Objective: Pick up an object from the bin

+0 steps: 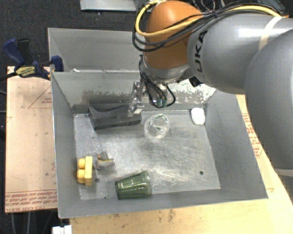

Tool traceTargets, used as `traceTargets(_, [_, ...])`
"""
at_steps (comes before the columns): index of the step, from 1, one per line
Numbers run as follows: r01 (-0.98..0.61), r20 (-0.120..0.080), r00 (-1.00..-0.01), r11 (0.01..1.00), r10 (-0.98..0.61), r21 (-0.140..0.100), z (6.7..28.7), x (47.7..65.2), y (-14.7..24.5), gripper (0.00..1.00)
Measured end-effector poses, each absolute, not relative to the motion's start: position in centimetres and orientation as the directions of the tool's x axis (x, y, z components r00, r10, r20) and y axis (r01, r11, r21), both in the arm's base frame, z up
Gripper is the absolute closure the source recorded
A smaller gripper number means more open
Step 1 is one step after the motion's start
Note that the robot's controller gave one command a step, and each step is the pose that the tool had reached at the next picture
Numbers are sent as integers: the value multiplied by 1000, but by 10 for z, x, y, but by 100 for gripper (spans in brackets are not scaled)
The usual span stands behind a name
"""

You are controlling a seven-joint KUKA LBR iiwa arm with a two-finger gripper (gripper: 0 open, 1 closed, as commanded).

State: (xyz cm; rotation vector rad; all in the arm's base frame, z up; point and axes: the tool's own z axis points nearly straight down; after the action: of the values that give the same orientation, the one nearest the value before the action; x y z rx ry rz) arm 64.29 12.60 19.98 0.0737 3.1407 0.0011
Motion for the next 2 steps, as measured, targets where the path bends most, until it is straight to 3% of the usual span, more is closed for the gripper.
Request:
traceTargets(1, [55, -21, -998, 998, 55, 6, 106, 659, 159, 0])
traceTargets(2, [53, -10, -999, 999, 53, 4, 93, 653, 161, 100])
